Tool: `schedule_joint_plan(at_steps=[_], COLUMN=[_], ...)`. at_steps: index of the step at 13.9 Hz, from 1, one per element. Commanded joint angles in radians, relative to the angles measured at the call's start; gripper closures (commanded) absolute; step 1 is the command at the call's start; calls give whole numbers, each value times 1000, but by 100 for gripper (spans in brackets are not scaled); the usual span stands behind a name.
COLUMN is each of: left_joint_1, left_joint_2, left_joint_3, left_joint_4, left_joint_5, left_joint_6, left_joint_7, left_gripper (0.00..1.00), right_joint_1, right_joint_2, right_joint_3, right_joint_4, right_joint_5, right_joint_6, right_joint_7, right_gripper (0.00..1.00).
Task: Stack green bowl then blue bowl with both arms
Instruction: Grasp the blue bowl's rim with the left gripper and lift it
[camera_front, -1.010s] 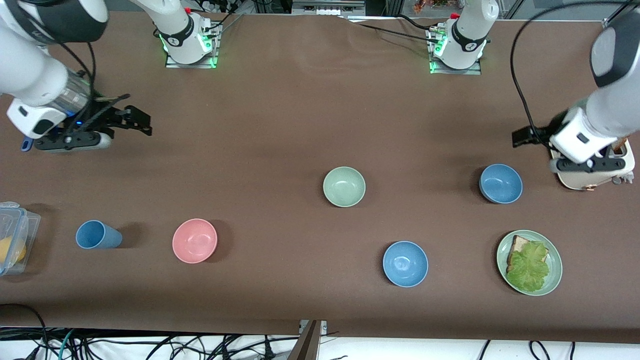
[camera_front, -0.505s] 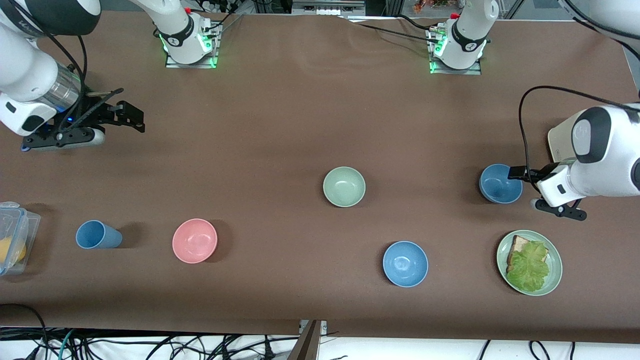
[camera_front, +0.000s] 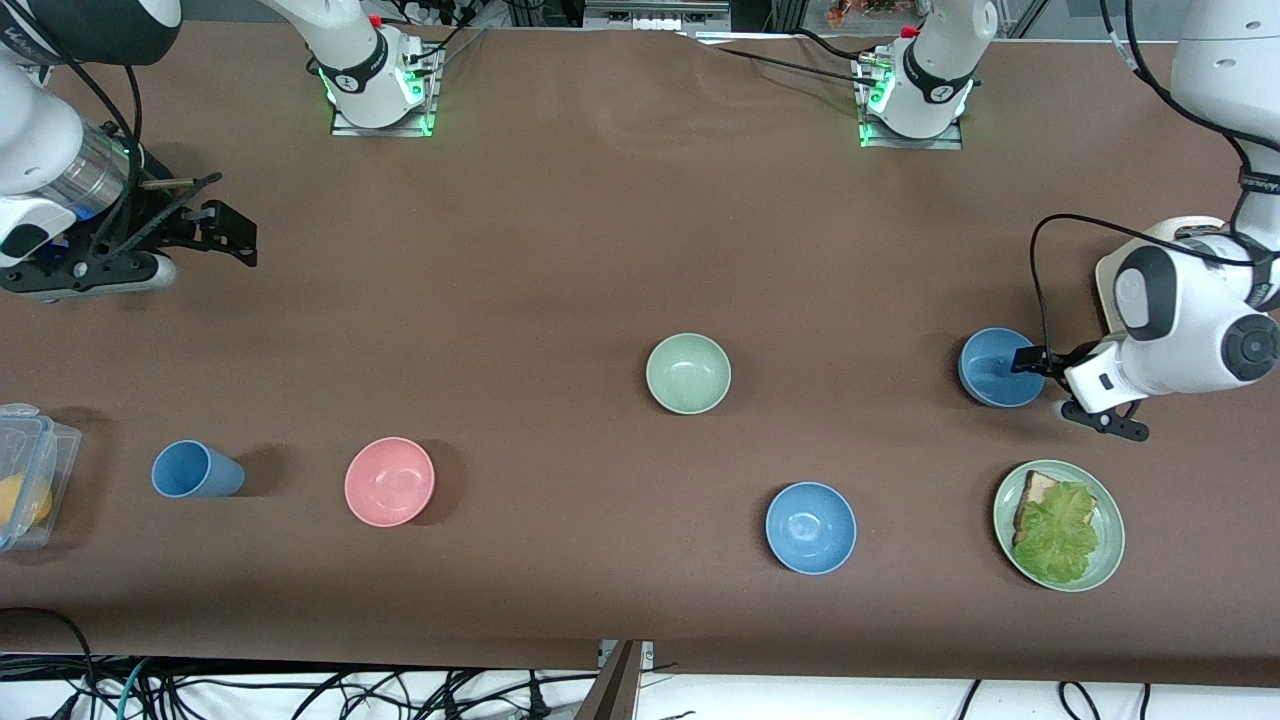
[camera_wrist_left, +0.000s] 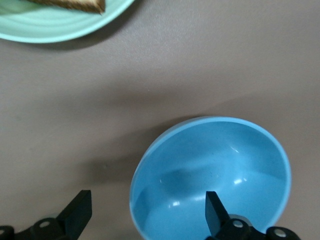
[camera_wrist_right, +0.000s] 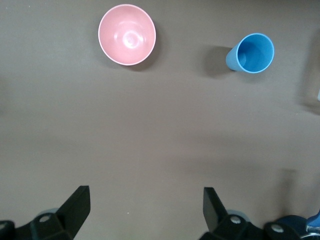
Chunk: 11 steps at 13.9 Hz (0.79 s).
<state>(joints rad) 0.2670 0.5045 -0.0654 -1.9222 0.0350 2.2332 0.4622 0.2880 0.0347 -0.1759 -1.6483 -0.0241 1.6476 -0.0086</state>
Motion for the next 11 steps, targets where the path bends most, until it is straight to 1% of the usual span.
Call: schedule_joint_plan(at_steps=[1,2,3,4,6,9,11], left_joint_1=[0,-2,0,0,6,9,9], left_joint_2=[-6,-6,-4,-3,5,5,2], left_joint_3=[-7,-7,-7,-7,-7,-5,-5], left_joint_4=[-20,-20,-20,-20,-15,-9,3], left_joint_5=[20,20,20,20,20,20,20], left_joint_6=[51,51,51,51,54,54,46], left_joint_7=[24,33,38,44,93,102,102], left_gripper=[26,60,83,100,100,100,100], right_joint_1=[-4,-3,-3,-3,-4,-7,-29], right_joint_2=[14,14,14,14,14,19,20], right_joint_3=[1,1,1,1,-1,-4,-2], right_joint_4=[39,39,39,39,39,39,39], right_joint_5=[-13,-11,-5,-4,-4,-4,1], right_joint_6=[-25,-28,-28,-26,-23,-26,-19], right_joint_7=[-10,-8,-10,-8,-4,-2,-1], right_gripper=[0,0,0,0,0,0,0])
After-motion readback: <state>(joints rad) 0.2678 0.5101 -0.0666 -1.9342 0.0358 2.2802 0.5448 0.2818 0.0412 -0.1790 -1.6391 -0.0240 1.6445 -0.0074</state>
